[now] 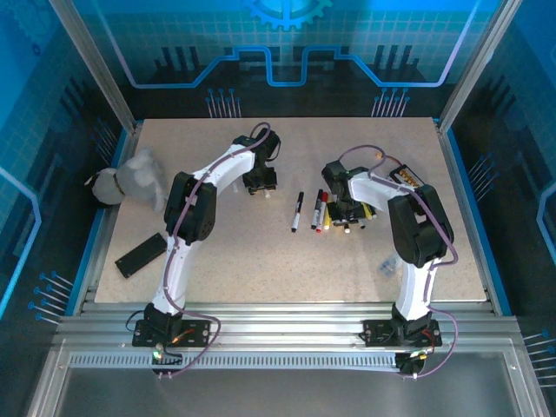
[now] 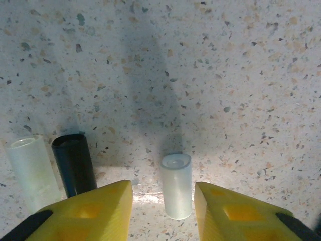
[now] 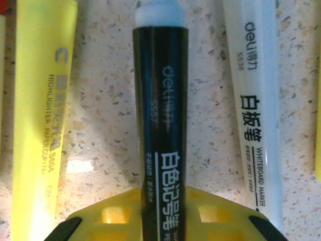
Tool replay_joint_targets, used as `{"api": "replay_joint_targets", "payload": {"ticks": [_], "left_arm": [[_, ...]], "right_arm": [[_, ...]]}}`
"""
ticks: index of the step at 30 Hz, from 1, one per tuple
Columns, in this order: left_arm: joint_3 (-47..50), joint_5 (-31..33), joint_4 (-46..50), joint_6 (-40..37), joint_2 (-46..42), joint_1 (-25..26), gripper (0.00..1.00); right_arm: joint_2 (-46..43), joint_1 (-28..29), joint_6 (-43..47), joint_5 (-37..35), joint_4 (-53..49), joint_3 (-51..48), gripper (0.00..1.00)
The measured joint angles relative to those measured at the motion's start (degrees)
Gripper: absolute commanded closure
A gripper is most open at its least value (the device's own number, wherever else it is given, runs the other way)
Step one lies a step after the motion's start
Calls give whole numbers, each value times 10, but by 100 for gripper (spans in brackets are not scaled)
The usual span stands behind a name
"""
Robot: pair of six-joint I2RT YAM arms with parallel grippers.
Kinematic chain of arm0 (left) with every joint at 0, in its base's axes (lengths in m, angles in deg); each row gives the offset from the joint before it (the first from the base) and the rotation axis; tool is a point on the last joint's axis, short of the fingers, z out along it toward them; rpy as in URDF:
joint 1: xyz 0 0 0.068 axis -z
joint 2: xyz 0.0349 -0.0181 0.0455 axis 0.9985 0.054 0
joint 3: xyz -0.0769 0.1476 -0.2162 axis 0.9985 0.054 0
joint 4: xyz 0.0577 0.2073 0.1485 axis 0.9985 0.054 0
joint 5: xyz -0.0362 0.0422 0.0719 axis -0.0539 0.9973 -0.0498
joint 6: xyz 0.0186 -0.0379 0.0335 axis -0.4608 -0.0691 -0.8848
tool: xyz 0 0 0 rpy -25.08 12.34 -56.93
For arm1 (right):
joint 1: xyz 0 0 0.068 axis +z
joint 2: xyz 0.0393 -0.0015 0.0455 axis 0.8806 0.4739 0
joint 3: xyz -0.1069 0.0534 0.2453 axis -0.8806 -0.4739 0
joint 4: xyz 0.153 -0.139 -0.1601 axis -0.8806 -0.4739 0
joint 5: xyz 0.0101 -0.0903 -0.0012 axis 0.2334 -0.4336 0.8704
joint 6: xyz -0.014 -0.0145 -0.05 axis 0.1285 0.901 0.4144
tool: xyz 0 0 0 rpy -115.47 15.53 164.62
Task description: Open the pen caps
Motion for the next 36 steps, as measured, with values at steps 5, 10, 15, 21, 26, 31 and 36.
{"api": "replay_joint_targets", "payload": {"ticks": [5,10,15,21,26,31,36], "left_arm": [[-1,0,3,0,-3,0,61],[-7,0,7,-9,-12,3,61],[-15,0,11,-10,-23,8,61],[-21,0,13,-10,-25,17,61],[-22,0,14,-11,-25,34,60],[-30,0,15,-11,-25,52,58],[-47,0,15,-11,-25,68,56]], "right_arm": [[9,-9,0,-16,-11,13,71],[18,-34,-2,-45,-14,25,68],[27,-39,-2,-67,-20,36,67],[38,-50,-2,-108,-32,60,67],[35,-59,-1,-125,-32,85,67],[-30,-52,-3,-115,-25,69,66],[-133,-30,-19,-77,3,18,65]]}}
